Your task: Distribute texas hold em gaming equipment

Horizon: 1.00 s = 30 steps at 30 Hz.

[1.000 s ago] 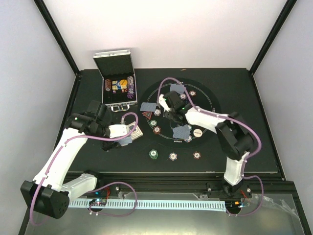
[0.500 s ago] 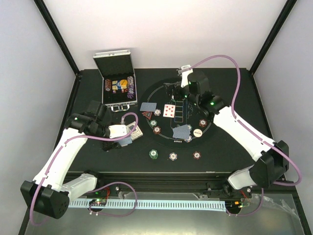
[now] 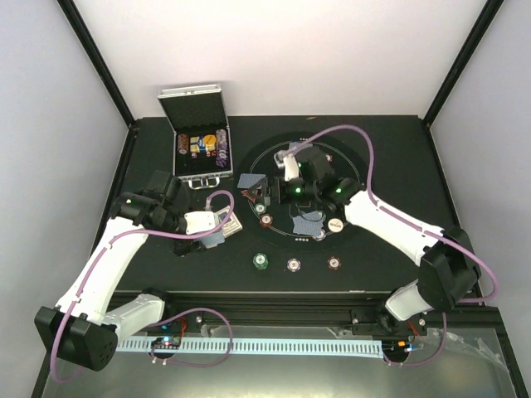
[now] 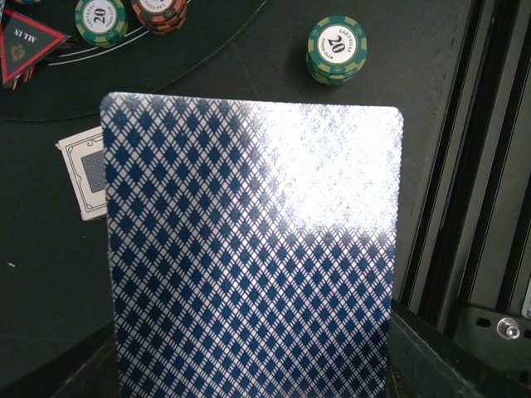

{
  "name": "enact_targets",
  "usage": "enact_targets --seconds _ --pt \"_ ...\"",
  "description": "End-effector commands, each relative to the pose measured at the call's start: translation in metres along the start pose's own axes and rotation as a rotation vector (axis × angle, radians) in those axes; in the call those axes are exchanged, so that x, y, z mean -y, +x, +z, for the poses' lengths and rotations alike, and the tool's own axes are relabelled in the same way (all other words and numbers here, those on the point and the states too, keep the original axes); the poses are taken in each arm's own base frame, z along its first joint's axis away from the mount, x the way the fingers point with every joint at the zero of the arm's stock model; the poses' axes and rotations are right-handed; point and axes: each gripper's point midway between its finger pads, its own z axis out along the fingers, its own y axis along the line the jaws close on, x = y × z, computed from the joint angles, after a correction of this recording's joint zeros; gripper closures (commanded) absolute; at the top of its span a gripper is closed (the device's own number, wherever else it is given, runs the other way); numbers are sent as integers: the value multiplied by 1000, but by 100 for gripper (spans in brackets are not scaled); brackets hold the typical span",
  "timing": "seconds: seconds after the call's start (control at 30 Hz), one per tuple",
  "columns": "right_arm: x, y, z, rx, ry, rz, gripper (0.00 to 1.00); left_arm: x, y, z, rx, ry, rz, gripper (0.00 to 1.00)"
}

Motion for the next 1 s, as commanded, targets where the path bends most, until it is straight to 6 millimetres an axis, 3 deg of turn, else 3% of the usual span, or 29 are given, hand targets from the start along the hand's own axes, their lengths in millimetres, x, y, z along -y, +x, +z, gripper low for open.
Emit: enact_targets --seconds 0.0,0.07,0.3,0.53,0.77,0.97 --pt "-36 18 -1 -5 -199 135 0 3 -8 -4 42 2 5 99" --pt "-39 35 10 -60 -231 190 0 2 -9 -5 45 1 8 98" --pt "-82 86 42 -209 -309 158 0 2 -7 -5 33 -2 9 98" --pt "-110 102 42 -235 -424 166 5 1 -7 -6 32 -4 7 98" --pt "-111 113 52 -274 -462 210 16 2 -8 -8 32 -6 9 99" --pt "-125 121 63 -312 -492 199 21 2 -8 -9 31 -9 11 98"
